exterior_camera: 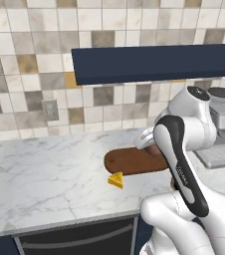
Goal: Retrieve the reheated potato from the microwave, then place the potato, cheese, and condiment on the cutting board.
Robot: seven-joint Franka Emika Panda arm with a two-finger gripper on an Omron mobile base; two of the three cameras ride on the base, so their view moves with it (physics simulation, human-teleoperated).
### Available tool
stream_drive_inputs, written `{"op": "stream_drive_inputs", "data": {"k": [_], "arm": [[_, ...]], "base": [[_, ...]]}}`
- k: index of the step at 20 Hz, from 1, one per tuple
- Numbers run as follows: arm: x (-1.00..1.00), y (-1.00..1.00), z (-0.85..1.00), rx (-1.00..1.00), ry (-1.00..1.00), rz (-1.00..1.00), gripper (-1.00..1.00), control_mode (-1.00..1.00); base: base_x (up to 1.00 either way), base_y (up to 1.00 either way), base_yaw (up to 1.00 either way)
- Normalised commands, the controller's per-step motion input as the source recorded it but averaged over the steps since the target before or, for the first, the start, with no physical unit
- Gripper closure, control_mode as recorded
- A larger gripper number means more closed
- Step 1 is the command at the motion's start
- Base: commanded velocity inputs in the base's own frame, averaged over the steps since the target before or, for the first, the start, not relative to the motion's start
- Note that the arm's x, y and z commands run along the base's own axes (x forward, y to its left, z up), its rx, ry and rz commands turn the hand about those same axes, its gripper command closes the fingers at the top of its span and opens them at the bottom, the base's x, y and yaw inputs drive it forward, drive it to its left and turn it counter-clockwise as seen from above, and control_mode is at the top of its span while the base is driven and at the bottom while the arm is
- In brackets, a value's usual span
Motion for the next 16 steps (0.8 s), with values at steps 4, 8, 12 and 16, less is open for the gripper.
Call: {"op": "stream_drive_inputs", "data": {"k": [4,8,12,16], "arm": [[0.00,0.00,0.00,0.00,0.00,0.00,1.00,1.00],[0.00,0.00,0.00,0.00,0.00,0.00,1.00,1.00],[0.00,0.00,0.00,0.00,0.00,0.00,1.00,1.00],[0.00,0.00,0.00,0.00,0.00,0.00,1.00,1.00]], "base": [[0.00,0.00,0.00],[0.00,0.00,0.00],[0.00,0.00,0.00],[0.00,0.00,0.00]]}}
